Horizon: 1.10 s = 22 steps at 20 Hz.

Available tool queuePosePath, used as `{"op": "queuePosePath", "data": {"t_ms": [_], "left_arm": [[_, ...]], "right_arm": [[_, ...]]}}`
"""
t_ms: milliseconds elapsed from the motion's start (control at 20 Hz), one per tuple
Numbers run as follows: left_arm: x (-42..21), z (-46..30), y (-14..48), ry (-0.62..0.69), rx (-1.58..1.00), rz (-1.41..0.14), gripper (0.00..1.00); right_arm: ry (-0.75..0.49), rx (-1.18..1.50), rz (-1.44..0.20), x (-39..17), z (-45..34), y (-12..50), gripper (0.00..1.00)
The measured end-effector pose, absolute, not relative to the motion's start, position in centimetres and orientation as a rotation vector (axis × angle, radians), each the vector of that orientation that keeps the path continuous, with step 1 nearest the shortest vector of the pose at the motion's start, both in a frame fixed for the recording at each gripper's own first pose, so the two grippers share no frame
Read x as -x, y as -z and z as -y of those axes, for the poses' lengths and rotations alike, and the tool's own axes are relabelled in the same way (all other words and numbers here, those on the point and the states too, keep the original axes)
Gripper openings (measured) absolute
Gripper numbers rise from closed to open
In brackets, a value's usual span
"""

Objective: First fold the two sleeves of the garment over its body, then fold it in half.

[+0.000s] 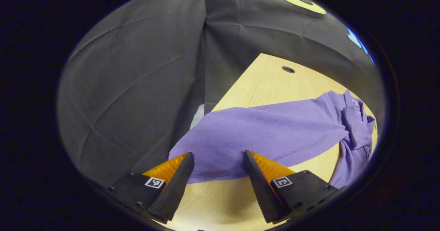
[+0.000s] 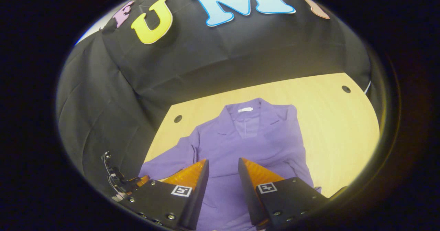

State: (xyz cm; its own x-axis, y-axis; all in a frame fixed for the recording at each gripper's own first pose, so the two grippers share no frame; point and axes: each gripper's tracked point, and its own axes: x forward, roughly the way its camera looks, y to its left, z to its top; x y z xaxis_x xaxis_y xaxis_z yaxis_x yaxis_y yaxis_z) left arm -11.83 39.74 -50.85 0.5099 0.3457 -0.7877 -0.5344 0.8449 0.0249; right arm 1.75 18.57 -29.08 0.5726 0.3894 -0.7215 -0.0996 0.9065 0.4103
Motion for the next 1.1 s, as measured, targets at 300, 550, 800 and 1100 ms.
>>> {"op": "queuePosePath", "data": {"t_ms": [300,550,800,1100], "left_arm": [[11.3,-38.8,50.8,-0.535,0.222,-0.888,0.81],[10.9,-38.6,50.7,-0.518,0.206,-0.886,0.65],[10.3,-37.8,50.8,-0.52,0.215,-0.868,0.41],[9.7,-37.5,50.4,-0.607,0.086,-0.913,0.07]], "right_arm": [[-0.262,-0.279,-1.013,3.2,-14.8,31.8,0.54],[-0.189,-0.228,-1.113,8.9,-10.1,34.4,0.54],[-0.107,-0.185,-1.228,14.7,-6.0,36.9,0.54],[-0.009,-0.143,-1.311,19.0,-2.9,39.5,0.54]]}}
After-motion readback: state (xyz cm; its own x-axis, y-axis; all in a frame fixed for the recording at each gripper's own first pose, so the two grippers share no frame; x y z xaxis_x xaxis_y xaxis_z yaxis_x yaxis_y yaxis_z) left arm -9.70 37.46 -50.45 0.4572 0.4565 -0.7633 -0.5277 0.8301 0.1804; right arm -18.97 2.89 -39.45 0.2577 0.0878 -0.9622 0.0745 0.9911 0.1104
